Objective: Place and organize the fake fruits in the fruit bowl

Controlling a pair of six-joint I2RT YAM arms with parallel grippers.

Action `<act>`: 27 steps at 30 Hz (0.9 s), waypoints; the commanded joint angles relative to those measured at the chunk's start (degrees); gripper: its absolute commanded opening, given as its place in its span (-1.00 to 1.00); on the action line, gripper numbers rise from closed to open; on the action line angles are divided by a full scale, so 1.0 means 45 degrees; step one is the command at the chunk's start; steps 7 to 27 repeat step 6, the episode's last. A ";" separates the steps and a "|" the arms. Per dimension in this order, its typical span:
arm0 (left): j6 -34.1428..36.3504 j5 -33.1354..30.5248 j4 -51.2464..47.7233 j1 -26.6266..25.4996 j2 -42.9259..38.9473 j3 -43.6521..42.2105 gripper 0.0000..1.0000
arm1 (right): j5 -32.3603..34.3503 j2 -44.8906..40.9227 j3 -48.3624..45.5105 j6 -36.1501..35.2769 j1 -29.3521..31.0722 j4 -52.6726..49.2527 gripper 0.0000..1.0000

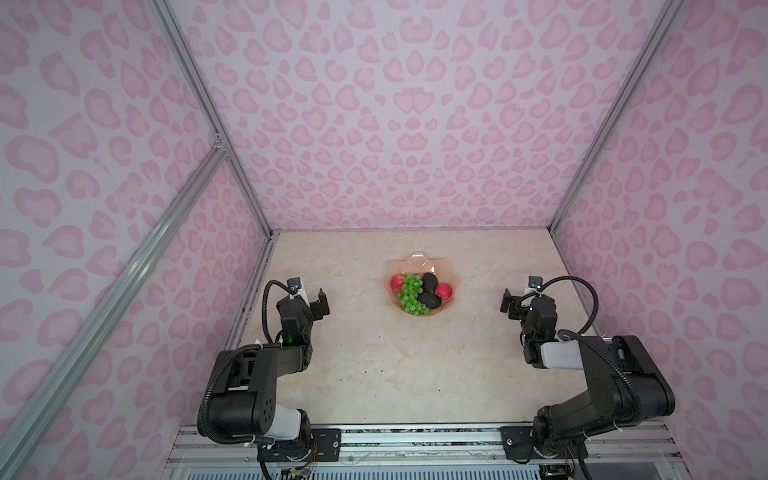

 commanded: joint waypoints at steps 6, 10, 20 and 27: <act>0.0072 0.0151 0.0617 0.0028 -0.0011 -0.0082 0.95 | 0.0146 0.0045 0.0011 0.0117 0.0006 0.0188 1.00; 0.0072 0.0151 0.0617 0.0028 -0.0011 -0.0082 0.95 | 0.0146 0.0045 0.0011 0.0117 0.0006 0.0188 1.00; 0.0072 0.0151 0.0617 0.0028 -0.0011 -0.0082 0.95 | 0.0146 0.0045 0.0011 0.0117 0.0006 0.0188 1.00; 0.0072 0.0151 0.0617 0.0028 -0.0011 -0.0082 0.95 | 0.0146 0.0045 0.0011 0.0117 0.0006 0.0188 1.00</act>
